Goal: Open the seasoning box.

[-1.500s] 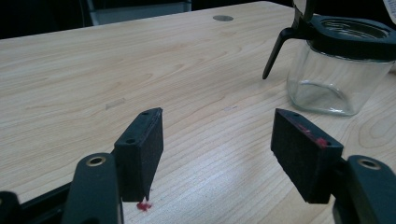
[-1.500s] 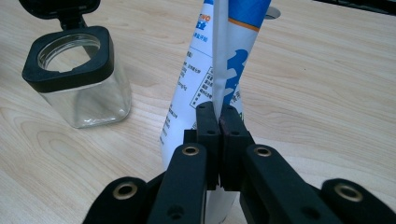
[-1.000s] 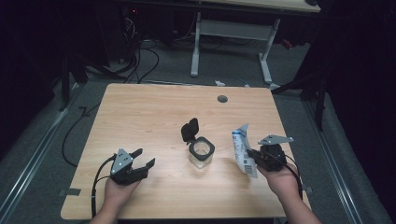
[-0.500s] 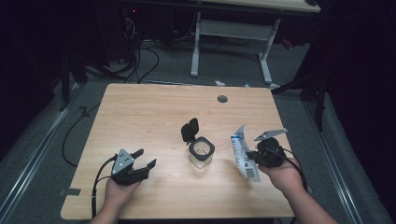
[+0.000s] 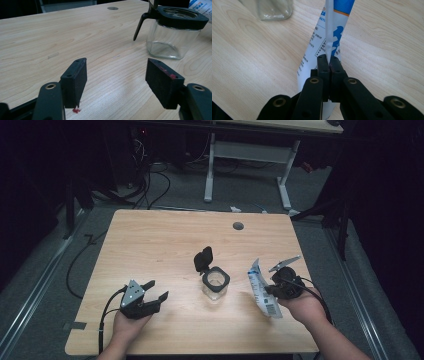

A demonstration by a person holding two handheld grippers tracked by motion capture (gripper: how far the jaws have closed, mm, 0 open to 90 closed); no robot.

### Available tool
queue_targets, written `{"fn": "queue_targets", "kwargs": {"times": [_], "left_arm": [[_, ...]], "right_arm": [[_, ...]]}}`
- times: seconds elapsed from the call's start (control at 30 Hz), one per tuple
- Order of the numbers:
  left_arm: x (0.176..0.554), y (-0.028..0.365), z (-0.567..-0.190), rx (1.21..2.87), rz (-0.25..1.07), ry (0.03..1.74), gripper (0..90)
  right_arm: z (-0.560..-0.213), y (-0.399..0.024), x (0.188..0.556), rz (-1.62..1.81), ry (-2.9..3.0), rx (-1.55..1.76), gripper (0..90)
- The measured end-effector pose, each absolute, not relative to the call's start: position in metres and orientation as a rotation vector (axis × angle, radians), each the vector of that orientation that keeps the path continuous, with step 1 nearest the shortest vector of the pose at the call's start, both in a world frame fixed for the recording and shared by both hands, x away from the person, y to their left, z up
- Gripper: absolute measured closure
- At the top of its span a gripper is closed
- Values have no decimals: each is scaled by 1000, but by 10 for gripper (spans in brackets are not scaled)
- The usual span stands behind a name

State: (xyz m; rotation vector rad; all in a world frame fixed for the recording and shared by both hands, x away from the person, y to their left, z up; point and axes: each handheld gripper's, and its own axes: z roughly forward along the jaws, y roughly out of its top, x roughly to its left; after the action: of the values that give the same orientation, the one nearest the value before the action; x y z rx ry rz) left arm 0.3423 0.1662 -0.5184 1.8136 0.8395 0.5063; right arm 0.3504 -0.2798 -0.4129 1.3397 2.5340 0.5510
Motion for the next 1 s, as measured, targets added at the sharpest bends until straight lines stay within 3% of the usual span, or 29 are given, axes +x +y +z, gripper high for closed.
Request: {"fn": "queue_targets", "kwargs": {"times": [1.0], "left_arm": [[334, 147, -519, 1846, 451, 749, 328]], "right_arm": [[-384, -259, 351, 407, 2628, 1267, 898]]}}
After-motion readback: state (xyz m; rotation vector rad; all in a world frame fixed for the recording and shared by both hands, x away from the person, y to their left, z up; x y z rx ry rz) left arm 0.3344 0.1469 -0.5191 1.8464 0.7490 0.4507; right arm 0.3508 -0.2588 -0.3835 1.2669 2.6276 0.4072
